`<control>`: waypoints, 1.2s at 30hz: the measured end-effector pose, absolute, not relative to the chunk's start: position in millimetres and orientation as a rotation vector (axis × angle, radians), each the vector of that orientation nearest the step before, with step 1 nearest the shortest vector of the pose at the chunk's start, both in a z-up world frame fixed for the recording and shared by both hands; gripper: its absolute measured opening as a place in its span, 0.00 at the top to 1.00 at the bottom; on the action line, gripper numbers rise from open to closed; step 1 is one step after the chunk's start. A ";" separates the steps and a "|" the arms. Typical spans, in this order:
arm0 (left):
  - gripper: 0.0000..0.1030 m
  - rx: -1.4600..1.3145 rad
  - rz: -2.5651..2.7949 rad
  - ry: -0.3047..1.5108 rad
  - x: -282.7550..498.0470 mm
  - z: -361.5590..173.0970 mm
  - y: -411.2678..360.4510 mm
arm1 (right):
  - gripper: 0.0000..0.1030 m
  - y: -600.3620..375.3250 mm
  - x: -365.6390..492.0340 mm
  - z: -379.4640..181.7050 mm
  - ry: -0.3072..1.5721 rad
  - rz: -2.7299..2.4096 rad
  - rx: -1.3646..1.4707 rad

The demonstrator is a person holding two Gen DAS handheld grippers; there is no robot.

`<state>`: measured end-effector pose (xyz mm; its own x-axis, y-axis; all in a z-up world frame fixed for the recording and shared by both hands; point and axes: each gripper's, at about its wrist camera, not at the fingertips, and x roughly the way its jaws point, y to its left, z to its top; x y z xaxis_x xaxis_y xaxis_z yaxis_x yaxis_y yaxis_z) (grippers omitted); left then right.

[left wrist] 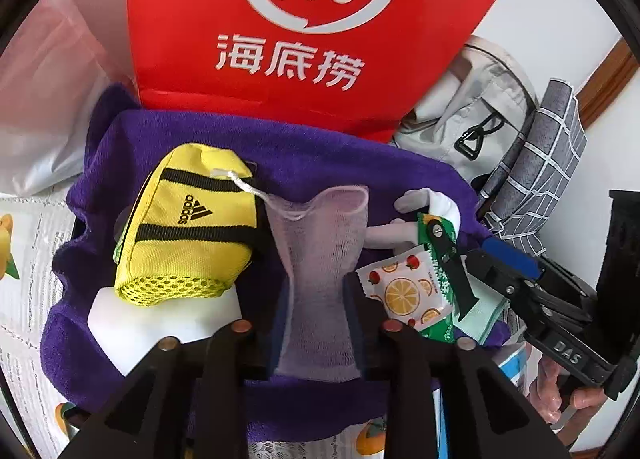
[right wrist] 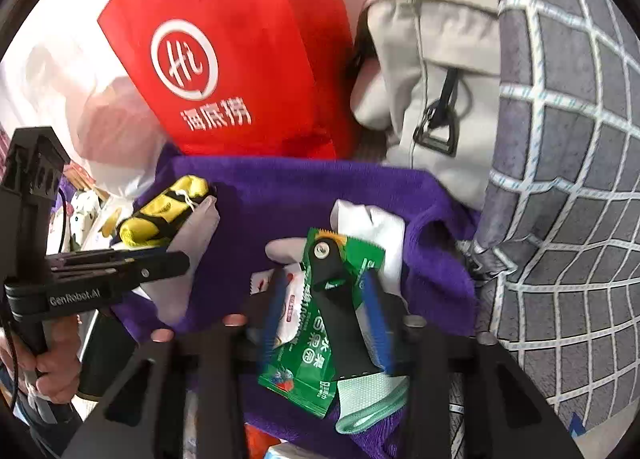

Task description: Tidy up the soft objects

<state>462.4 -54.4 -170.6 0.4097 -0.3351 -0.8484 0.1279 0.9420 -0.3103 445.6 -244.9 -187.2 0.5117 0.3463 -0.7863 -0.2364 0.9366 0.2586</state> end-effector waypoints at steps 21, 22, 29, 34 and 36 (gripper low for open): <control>0.45 -0.190 -0.214 0.999 438.9 -113.4 -35.4 | 0.35 -230.7 380.1 -107.1 0.759 0.294 0.136; 0.45 -0.188 -0.212 0.994 436.7 -109.6 -33.9 | 0.35 -229.3 371.4 -106.3 0.774 0.287 0.121; 0.45 -0.178 -0.218 0.938 417.3 -80.1 -30.5 | 0.69 -220.1 296.3 -115.4 0.859 0.248 0.076; 0.43 -0.143 -0.215 0.854 379.2 -52.9 -30.2 | 0.70 -220.9 236.1 -125.7 0.908 0.246 0.098; 0.43 -0.122 -0.231 0.861 363.2 -52.1 -31.6 | 0.68 -220.0 213.1 -127.8 0.913 0.255 0.111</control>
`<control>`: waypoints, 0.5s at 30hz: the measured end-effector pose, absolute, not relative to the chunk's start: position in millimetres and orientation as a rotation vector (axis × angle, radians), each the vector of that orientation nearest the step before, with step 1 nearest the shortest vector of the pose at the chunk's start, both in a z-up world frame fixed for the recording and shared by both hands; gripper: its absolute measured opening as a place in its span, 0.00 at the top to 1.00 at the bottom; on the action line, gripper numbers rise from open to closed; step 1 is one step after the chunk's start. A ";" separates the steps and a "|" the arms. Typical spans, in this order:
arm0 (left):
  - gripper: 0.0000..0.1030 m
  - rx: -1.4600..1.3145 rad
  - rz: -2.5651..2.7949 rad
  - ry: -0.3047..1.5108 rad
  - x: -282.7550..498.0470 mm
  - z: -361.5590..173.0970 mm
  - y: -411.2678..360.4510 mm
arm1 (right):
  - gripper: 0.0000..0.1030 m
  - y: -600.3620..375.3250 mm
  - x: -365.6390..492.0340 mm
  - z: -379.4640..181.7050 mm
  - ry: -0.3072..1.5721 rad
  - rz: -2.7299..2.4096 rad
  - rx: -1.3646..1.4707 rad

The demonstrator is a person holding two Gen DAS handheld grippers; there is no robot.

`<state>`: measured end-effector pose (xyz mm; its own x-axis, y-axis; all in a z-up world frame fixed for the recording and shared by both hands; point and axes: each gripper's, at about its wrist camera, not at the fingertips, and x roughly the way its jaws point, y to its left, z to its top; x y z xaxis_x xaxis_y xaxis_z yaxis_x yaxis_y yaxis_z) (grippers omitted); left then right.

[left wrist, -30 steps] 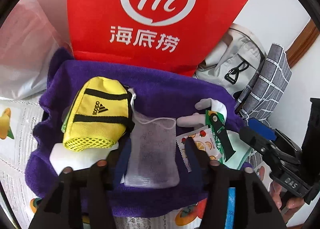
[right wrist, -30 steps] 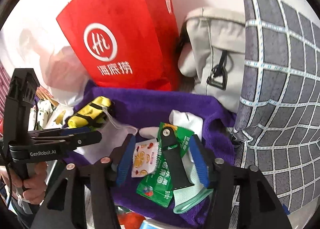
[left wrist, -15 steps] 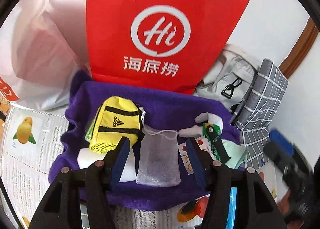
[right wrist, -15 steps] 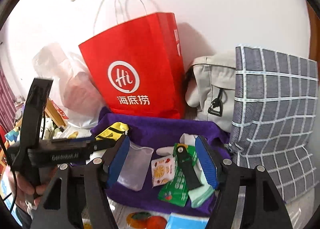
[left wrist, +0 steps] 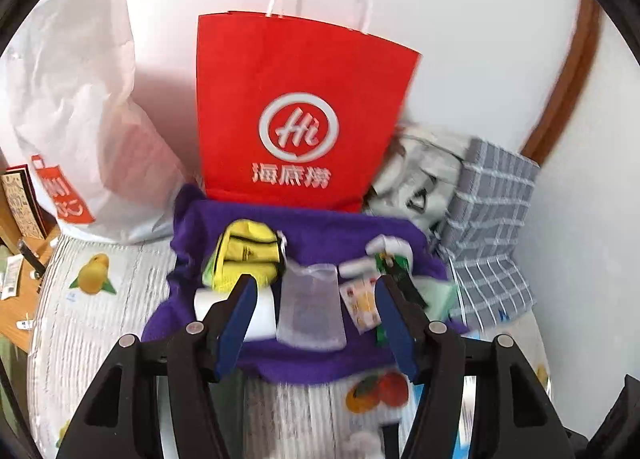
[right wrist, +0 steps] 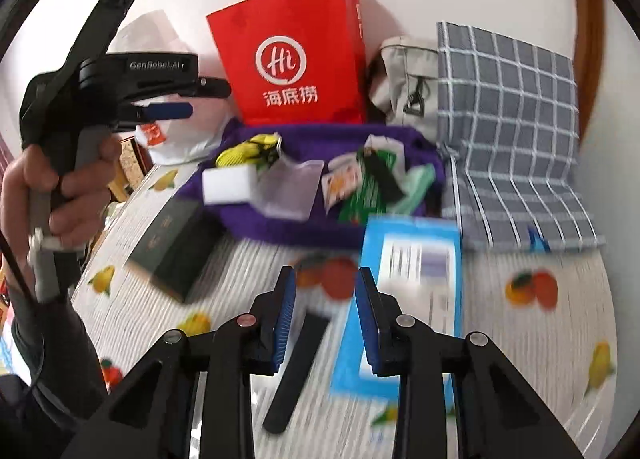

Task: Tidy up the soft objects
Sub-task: 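Withdraw both open tools from the towel toward the strap and white cloth on the sheet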

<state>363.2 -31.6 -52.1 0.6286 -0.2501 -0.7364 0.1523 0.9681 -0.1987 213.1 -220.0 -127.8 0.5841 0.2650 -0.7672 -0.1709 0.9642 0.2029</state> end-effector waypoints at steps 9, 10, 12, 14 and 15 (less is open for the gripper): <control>0.43 -0.128 -0.227 0.900 295.2 -71.0 -7.6 | 0.64 -187.1 152.4 -176.3 1.020 0.295 0.074; 0.43 -0.128 -0.224 0.907 288.1 -74.6 -4.2 | 0.63 -183.6 149.5 -183.0 1.028 0.285 0.062; 0.43 -0.123 -0.220 0.919 276.2 -81.0 0.0 | 0.63 -179.5 148.9 -194.5 1.047 0.280 0.064; 0.43 -0.114 -0.217 0.928 266.7 -87.0 3.9 | 0.58 -176.4 150.4 -205.9 1.071 0.280 0.081; 0.43 -0.110 -0.213 0.935 261.9 -90.5 6.2 | 0.56 -174.2 151.4 -209.6 1.078 0.275 0.079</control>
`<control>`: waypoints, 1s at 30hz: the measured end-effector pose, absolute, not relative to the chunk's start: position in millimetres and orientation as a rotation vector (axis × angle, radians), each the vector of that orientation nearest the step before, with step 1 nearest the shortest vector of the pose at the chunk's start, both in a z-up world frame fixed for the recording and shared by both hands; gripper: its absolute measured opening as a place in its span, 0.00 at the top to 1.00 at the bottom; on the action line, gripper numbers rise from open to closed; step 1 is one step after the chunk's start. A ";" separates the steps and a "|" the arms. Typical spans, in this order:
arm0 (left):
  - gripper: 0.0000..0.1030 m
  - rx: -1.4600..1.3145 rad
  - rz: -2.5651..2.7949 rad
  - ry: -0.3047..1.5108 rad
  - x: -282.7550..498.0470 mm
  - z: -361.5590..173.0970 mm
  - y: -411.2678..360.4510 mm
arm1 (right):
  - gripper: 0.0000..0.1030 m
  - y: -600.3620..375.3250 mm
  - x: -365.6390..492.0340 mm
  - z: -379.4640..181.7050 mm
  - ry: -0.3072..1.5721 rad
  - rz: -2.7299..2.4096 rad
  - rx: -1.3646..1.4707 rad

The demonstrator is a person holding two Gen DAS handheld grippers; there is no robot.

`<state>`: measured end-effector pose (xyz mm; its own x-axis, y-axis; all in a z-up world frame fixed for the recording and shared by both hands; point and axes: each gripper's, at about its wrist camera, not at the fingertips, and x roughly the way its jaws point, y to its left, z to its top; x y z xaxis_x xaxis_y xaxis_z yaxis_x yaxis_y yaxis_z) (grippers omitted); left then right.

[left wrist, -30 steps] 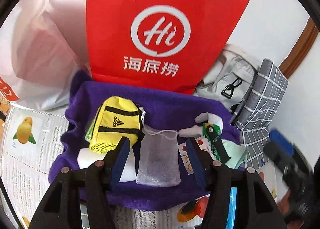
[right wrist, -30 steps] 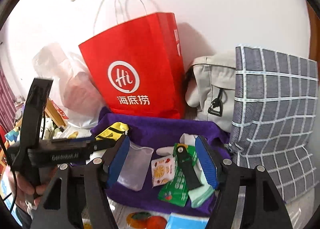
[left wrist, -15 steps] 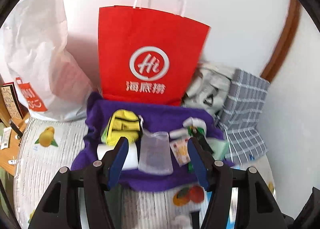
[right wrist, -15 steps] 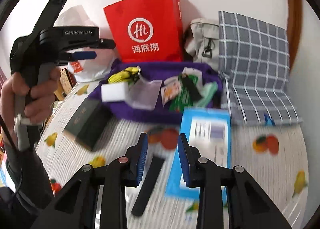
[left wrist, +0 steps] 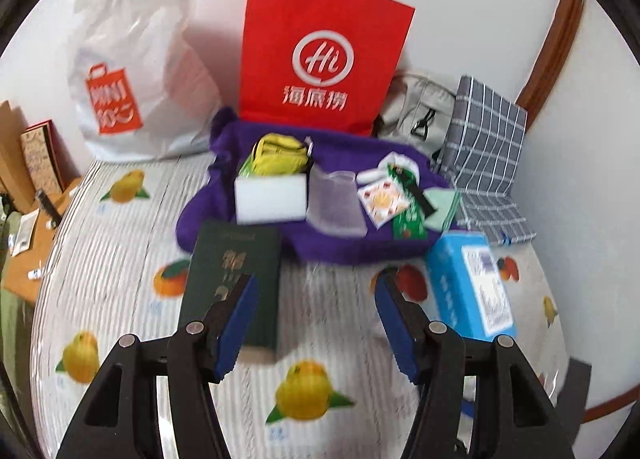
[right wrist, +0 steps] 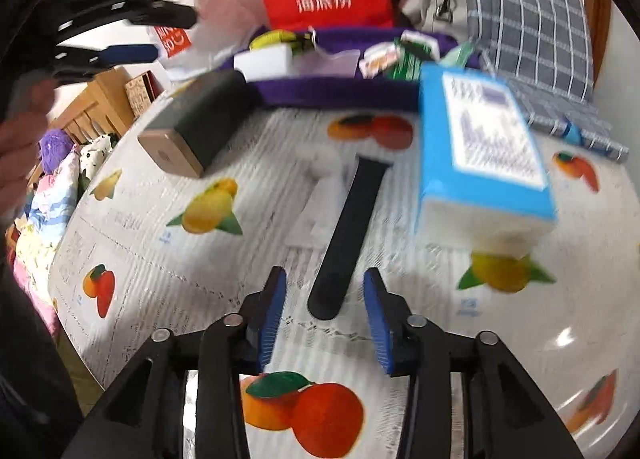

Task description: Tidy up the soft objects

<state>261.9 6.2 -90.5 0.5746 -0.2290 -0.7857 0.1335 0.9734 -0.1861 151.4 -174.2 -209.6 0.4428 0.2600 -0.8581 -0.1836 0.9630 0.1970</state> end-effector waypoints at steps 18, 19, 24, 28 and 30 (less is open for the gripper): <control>0.43 -0.135 -0.162 1.014 220.9 -121.6 19.5 | 0.95 -191.0 115.0 -212.2 1.053 0.266 0.020; 0.43 -0.139 -0.160 1.019 218.5 -123.5 19.4 | 0.95 -194.8 108.9 -214.0 1.055 0.266 0.026; 0.43 -0.141 -0.150 1.042 203.9 -133.3 18.8 | 0.98 -213.0 80.8 -219.7 1.086 0.261 0.026; 0.43 -0.149 -0.137 1.061 199.1 -140.7 21.1 | 0.98 -222.4 67.4 -212.7 1.071 0.290 0.039; 0.43 -0.157 -0.134 1.070 198.5 -144.3 22.3 | 0.96 -222.2 67.4 -208.0 1.046 0.301 0.035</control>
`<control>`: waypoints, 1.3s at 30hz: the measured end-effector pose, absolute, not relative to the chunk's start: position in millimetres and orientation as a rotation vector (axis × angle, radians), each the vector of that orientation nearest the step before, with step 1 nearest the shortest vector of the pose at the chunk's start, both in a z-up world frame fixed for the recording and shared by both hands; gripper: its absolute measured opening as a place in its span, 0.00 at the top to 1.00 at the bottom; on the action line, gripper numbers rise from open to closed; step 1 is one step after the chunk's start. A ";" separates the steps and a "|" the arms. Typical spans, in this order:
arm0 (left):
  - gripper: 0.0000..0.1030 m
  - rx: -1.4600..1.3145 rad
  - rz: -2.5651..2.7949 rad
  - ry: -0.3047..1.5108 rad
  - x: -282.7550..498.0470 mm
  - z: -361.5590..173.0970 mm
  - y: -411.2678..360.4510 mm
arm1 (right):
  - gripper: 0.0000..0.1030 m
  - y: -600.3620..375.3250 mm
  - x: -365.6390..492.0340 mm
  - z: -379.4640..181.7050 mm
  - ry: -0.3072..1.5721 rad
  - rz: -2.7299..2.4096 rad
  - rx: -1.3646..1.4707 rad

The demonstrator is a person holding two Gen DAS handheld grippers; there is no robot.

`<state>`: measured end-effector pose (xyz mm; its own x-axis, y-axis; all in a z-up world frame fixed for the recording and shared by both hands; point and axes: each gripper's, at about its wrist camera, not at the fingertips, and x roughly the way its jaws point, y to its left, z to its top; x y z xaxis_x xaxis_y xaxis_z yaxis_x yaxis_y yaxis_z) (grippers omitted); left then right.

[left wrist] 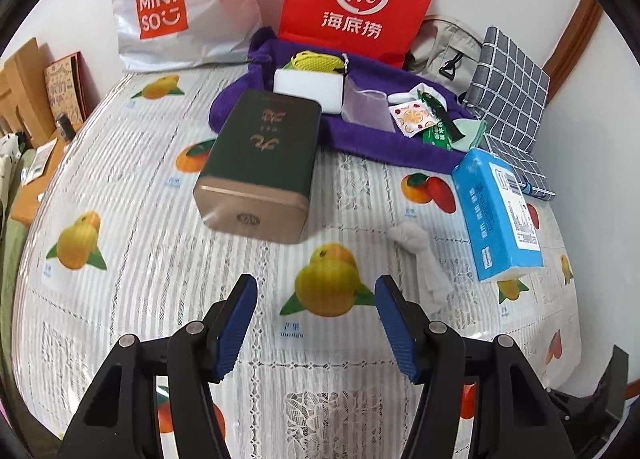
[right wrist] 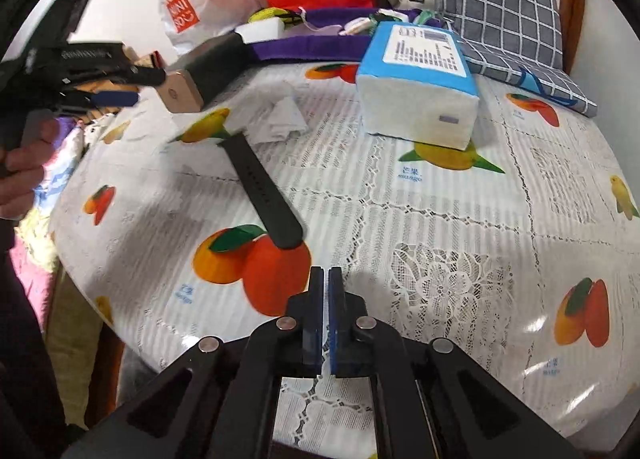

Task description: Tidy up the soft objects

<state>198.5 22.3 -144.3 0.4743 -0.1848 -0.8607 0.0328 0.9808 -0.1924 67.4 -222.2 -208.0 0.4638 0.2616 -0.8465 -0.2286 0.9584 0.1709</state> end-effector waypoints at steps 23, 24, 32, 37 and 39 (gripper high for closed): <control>0.43 -0.180 -0.117 1.106 205.7 -174.3 38.5 | 0.82 -159.0 147.7 -222.6 1.000 0.526 -0.032; 0.43 -0.177 -0.120 1.107 205.4 -175.3 38.2 | 0.84 -161.2 145.9 -220.8 0.997 0.536 -0.013; 0.43 -0.152 -0.147 1.127 207.4 -185.9 21.3 | 0.96 -177.3 126.1 -212.5 0.989 0.528 0.029; 0.43 -0.130 -0.163 1.138 206.7 -189.2 11.5 | 0.71 -169.8 132.2 -217.1 0.992 0.555 0.005; 0.43 -0.126 -0.164 1.137 205.9 -188.5 11.5 | 0.67 -164.4 136.9 -223.9 1.001 0.545 -0.040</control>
